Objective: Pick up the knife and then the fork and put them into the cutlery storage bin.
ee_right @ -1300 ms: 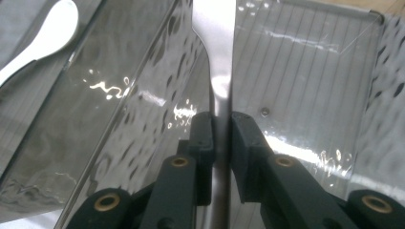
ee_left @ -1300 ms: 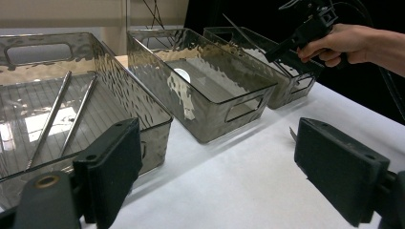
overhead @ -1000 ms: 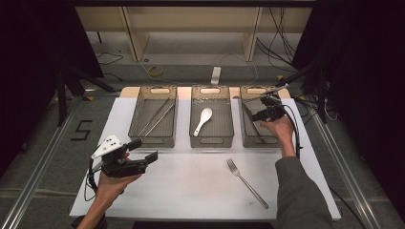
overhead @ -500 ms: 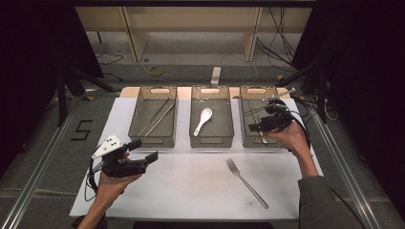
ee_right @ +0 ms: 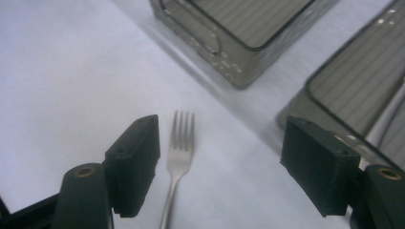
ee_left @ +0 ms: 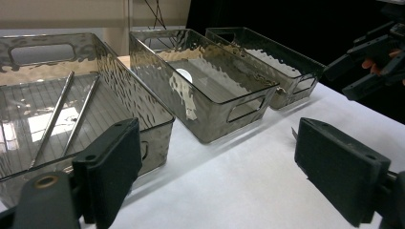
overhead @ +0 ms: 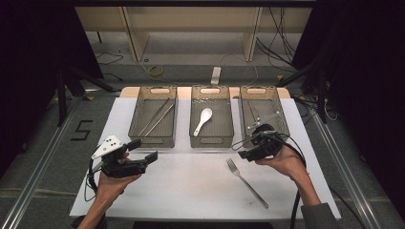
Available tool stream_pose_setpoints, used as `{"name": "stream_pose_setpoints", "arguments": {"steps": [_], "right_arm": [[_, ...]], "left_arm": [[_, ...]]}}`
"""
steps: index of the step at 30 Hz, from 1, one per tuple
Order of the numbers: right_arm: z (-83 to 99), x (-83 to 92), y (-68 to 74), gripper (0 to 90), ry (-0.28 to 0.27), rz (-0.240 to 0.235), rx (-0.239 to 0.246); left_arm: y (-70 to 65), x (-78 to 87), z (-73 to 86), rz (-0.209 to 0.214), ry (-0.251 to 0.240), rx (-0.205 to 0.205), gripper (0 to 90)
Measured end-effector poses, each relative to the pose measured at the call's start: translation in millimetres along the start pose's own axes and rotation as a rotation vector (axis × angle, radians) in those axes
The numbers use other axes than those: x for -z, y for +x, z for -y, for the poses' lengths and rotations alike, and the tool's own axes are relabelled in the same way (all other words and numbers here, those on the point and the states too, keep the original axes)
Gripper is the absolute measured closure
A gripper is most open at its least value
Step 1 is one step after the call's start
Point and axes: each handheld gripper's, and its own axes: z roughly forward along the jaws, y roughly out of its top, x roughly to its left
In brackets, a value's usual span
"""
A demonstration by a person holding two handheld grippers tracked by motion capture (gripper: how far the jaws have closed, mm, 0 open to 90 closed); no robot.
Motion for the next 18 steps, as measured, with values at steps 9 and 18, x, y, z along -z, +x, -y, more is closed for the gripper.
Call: {"name": "stream_pose_setpoints", "arguments": {"steps": [9, 18], "right_arm": [[10.8, -8.9, 11.3, 29.6, 0.072, -0.011, 0.018], [25.3, -21.7, 16.2, 32.1, 0.166, -0.029, 0.022]], "left_arm": [[0.3, 0.5, 0.1, 0.001, -0.001, 0.002, 15.5], [0.2, 1.2, -0.1, 0.004, -0.007, 0.008, 15.5]]}}
